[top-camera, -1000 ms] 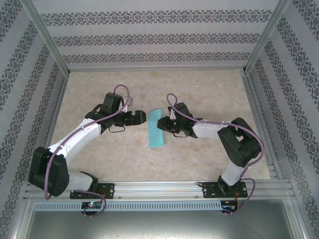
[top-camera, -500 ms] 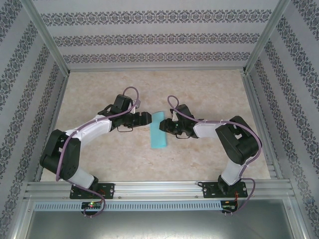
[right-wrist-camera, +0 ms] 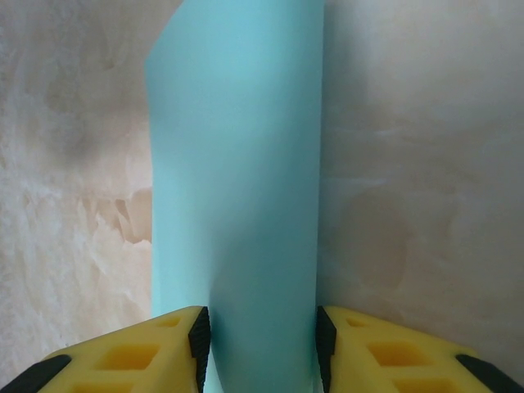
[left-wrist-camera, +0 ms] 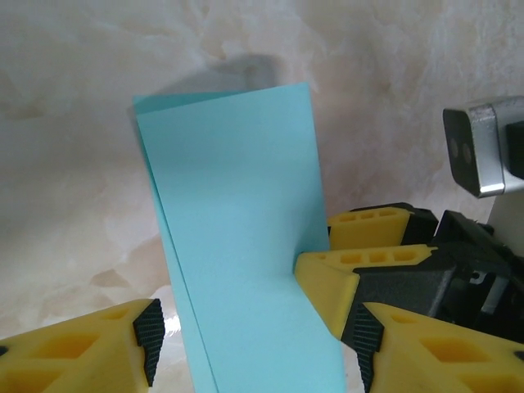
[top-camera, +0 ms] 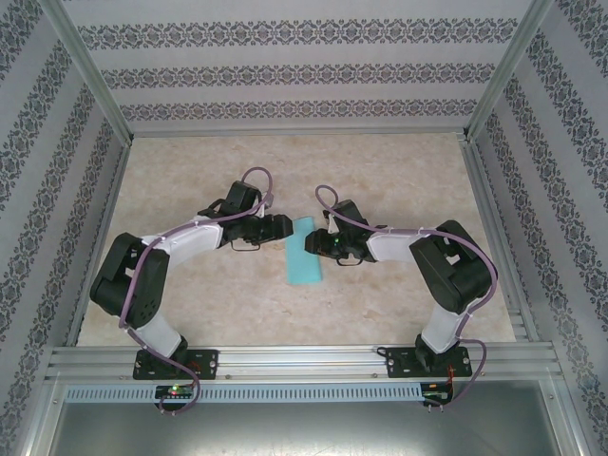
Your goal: Fold a paper plane with a square sheet of paper (pick it up from the middle)
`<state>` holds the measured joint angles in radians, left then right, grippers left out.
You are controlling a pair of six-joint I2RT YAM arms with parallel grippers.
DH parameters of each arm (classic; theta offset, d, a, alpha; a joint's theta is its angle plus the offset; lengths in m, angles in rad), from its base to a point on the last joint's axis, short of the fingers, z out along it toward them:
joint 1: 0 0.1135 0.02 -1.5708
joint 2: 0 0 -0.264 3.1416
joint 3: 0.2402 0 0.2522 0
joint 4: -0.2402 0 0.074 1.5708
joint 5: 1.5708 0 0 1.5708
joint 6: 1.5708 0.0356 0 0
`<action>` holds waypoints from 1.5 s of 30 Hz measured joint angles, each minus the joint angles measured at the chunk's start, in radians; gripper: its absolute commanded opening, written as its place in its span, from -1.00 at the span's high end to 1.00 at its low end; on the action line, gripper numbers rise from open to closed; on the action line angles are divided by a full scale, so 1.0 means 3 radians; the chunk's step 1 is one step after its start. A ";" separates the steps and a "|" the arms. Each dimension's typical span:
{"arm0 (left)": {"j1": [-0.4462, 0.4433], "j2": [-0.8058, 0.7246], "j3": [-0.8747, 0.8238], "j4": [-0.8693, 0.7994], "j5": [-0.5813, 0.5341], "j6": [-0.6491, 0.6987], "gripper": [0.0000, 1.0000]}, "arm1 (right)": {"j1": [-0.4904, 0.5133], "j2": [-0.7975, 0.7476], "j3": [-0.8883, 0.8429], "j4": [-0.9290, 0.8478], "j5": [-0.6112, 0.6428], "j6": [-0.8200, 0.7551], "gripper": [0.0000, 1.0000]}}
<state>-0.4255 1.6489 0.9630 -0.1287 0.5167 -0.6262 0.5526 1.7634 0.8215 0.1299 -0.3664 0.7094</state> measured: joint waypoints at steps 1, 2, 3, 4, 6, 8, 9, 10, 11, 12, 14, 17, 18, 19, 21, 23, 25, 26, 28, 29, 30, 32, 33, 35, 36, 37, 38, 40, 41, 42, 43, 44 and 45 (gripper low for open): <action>-0.0001 0.0010 0.0010 0.0011 0.0000 -0.0011 -0.29 | 0.0000 0.0000 0.0003 -0.0004 0.0009 0.0003 0.16; -0.0001 0.0023 0.0020 0.0023 -0.0001 -0.0017 -0.29 | 0.0003 0.0000 0.0004 -0.0010 0.0019 0.0004 0.16; -0.0001 0.0029 0.0024 0.0034 0.0000 -0.0024 -0.29 | 0.0009 0.0000 0.0009 -0.0015 0.0033 0.0005 0.15; -0.0001 0.0032 0.0027 0.0034 -0.0001 -0.0025 -0.29 | 0.0023 0.0000 0.0018 -0.0025 0.0047 0.0008 0.16; -0.0001 0.0032 0.0028 0.0034 -0.0001 -0.0028 -0.28 | 0.0039 0.0005 0.0042 -0.0058 0.0088 0.0024 0.15; -0.0001 0.0032 0.0028 0.0034 -0.0001 -0.0033 -0.28 | 0.0055 0.0018 0.0069 -0.0094 0.0130 0.0060 0.15; -0.0001 0.0032 0.0028 0.0034 -0.0001 -0.0034 -0.28 | 0.0066 0.0023 0.0084 -0.0113 0.0148 0.0071 0.15; -0.0001 0.0032 0.0028 0.0034 -0.0001 -0.0034 -0.28 | 0.0069 0.0028 0.0099 -0.0136 0.0161 0.0083 0.15; -0.0001 0.0032 0.0028 0.0034 -0.0001 -0.0034 -0.28 | 0.0072 0.0032 0.0109 -0.0153 0.0175 0.0090 0.15; -0.0001 0.0032 0.0028 0.0034 -0.0001 -0.0034 -0.28 | 0.0072 0.0036 0.0117 -0.0161 0.0186 0.0102 0.14; -0.0001 0.0032 0.0028 0.0034 -0.0003 -0.0034 -0.28 | 0.0074 0.0039 0.0127 -0.0174 0.0197 0.0145 0.14; -0.0001 0.0029 0.0028 0.0033 -0.0014 -0.0034 -0.28 | 0.0109 0.0046 0.0163 -0.0225 0.0235 0.0160 0.13; -0.0001 0.0029 0.0027 0.0033 -0.0018 -0.0034 -0.28 | 0.0117 0.0048 0.0170 -0.0244 0.0251 0.0159 0.13; -0.0001 0.0028 0.0027 0.0033 -0.0029 -0.0033 -0.28 | 0.0116 0.0051 0.0181 -0.0257 0.0261 0.0159 0.12; -0.0001 0.0017 0.0027 0.0032 -0.0052 -0.0032 -0.28 | 0.0131 0.0060 0.0205 -0.0296 0.0276 0.0158 0.12; -0.0001 -0.0006 0.0025 0.0027 -0.0084 -0.0027 -0.28 | 0.0153 0.0066 0.0237 -0.0342 0.0317 0.0155 0.12; -0.0001 -0.0041 0.0023 0.0020 -0.0106 -0.0022 -0.28 | 0.0159 0.0069 0.0252 -0.0371 0.0341 0.0154 0.11; -0.0001 -0.0062 0.0017 0.0019 -0.0120 -0.0022 -0.28 | 0.0160 0.0074 0.0261 -0.0379 0.0348 0.0153 0.10; -0.0001 -0.0113 -0.0004 0.0009 -0.0156 -0.0020 -0.28 | 0.0175 0.0081 0.0281 -0.0412 0.0370 0.0144 0.09; -0.0001 -0.0135 -0.0015 0.0005 -0.0170 -0.0020 -0.28 | 0.0188 0.0083 0.0295 -0.0434 0.0392 0.0141 0.09; -0.0001 -0.0150 -0.0025 0.0004 -0.0182 -0.0018 -0.28 | 0.0197 0.0085 0.0310 -0.0455 0.0413 0.0140 0.09; -0.0001 -0.0178 -0.0042 -0.0005 -0.0207 -0.0010 -0.28 | 0.0203 0.0092 0.0326 -0.0483 0.0436 0.0131 0.09; -0.0001 -0.0188 -0.0052 -0.0006 -0.0221 -0.0009 -0.28 | 0.0203 0.0094 0.0332 -0.0492 0.0437 0.0130 0.09; -0.0001 -0.0202 -0.0083 -0.0018 -0.0243 -0.0009 -0.27 | 0.0206 0.0098 0.0340 -0.0504 0.0445 0.0121 0.09; -0.0001 -0.0210 -0.0100 -0.0018 -0.0244 -0.0009 -0.25 | 0.0217 0.0099 0.0350 -0.0523 0.0458 0.0112 0.08; -0.0001 -0.0221 -0.0125 -0.0018 -0.0244 -0.0008 -0.24 | 0.0226 0.0103 0.0364 -0.0538 0.0478 0.0100 0.08; -0.0001 -0.0230 -0.0148 -0.0019 -0.0243 -0.0008 -0.20 | 0.0235 0.0107 0.0375 -0.0553 0.0488 0.0086 0.07; -0.0001 -0.0237 -0.0191 -0.0020 -0.0240 -0.0006 -0.16 | 0.0240 0.0112 0.0384 -0.0570 0.0510 0.0076 0.06; -0.0001 -0.0235 -0.0209 -0.0020 -0.0239 0.0001 -0.16 | 0.0240 0.0113 0.0390 -0.0575 0.0510 0.0074 0.06; -0.0001 -0.0235 -0.0223 -0.0025 -0.0229 0.0004 -0.16 | 0.0242 0.0118 0.0401 -0.0586 0.0511 0.0069 0.06; -0.0001 -0.0237 -0.0230 -0.0029 -0.0225 0.0005 -0.17 | 0.0245 0.0126 0.0413 -0.0603 0.0512 0.0067 0.06; -0.0001 -0.0237 -0.0237 -0.0038 -0.0217 0.0005 -0.17 | 0.0247 0.0132 0.0427 -0.0623 0.0524 0.0067 0.06; -0.0001 -0.0237 -0.0238 -0.0045 -0.0216 0.0005 -0.17 | 0.0247 0.0134 0.0435 -0.0633 0.0524 0.0067 0.05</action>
<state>-0.4259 1.5780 0.8917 -0.1421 0.4519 -0.6247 0.6266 1.8034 0.9520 -0.0601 -0.2092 0.7296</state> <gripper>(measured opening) 0.584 0.470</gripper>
